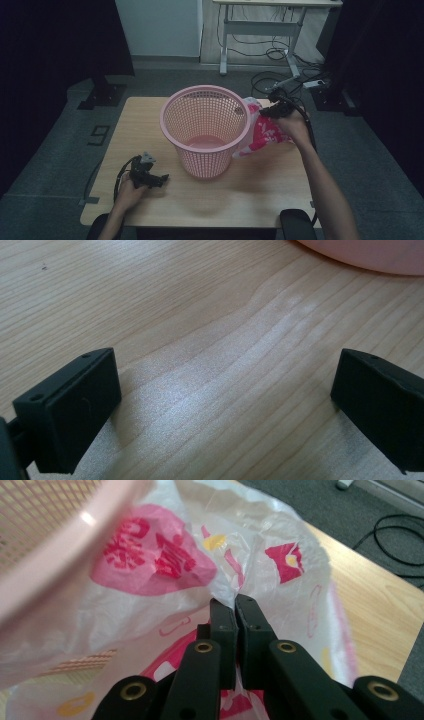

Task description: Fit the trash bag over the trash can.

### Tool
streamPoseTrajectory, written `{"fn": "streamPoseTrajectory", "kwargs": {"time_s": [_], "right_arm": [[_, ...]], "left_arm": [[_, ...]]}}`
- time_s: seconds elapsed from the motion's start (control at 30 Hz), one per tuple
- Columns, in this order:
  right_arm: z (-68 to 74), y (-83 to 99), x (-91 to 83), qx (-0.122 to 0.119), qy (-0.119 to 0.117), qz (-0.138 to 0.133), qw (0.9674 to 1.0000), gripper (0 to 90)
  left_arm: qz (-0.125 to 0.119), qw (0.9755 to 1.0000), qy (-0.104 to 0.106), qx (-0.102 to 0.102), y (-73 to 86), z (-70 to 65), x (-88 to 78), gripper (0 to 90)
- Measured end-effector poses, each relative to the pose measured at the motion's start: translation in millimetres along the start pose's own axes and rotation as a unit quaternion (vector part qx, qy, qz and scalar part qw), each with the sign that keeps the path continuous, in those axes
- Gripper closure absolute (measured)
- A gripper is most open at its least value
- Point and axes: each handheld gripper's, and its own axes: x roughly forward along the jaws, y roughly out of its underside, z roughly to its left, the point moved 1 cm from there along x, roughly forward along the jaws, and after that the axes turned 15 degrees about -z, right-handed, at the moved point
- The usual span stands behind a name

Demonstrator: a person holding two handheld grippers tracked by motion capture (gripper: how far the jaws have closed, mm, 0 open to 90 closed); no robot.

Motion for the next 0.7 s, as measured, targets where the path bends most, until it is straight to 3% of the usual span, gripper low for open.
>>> {"fn": "streamPoseTrajectory", "kwargs": {"time_s": [0.5,0.7], "right_arm": [[9.0,-40.2,-23.4,0.000,-0.014,-0.029,0.9995,86.9],[16.2,-57.5,-30.8,-0.013,-0.013,-0.036,0.9992,86.9]], "left_arm": [[0.000,1.0000,0.000,0.001,-0.1,-0.2,0.1,0.0],[0.000,1.0000,0.000,0.001,-0.1,-0.2,0.1,0.0]]}}
